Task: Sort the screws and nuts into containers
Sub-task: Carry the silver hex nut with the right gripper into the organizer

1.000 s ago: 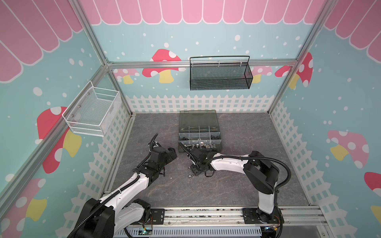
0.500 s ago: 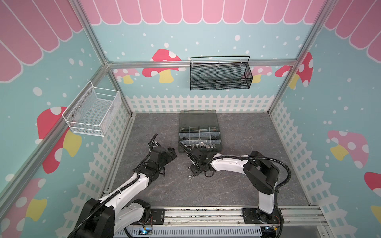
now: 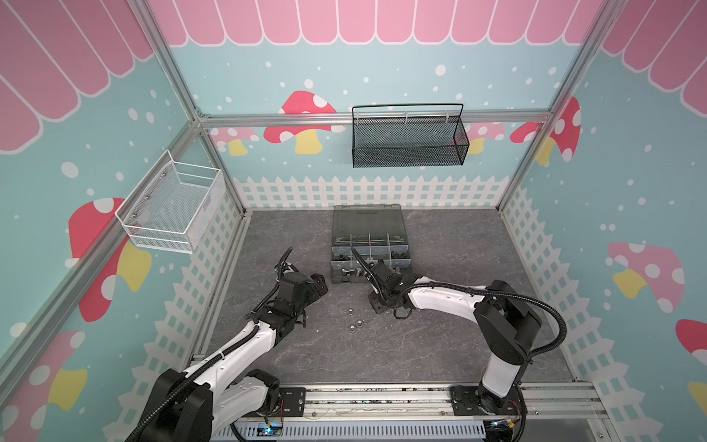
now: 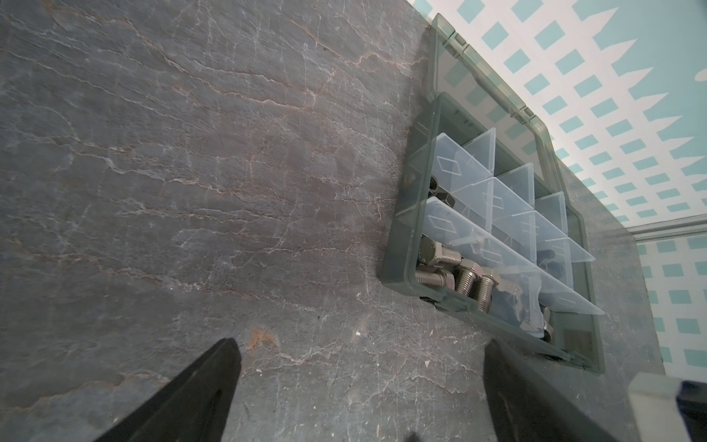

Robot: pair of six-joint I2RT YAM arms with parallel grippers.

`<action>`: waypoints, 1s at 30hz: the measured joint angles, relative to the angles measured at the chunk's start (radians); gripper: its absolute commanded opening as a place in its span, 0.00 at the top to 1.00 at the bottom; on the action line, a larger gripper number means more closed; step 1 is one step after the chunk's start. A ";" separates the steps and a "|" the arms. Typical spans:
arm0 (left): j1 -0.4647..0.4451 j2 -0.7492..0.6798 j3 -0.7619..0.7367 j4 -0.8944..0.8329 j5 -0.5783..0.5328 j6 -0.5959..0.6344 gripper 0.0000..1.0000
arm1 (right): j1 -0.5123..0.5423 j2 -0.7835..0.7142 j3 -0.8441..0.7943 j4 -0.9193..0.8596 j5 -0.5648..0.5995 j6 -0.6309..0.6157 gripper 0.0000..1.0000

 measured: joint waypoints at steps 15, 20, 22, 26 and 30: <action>0.001 -0.009 0.000 0.000 0.000 0.000 0.00 | -0.115 0.009 0.233 0.054 0.013 -0.067 0.94; 0.004 -0.009 0.000 0.000 0.000 0.000 0.00 | -0.124 0.079 0.334 0.069 0.011 -0.097 0.94; 0.005 -0.009 0.000 0.000 0.000 0.000 0.00 | -0.127 0.122 0.370 0.072 0.008 -0.109 0.94; 0.005 -0.009 0.000 0.000 0.000 0.000 0.00 | -0.130 0.201 0.423 0.071 0.003 -0.132 0.94; 0.005 -0.009 0.000 0.000 0.000 0.000 0.00 | -0.130 0.269 0.475 0.064 0.003 -0.146 0.92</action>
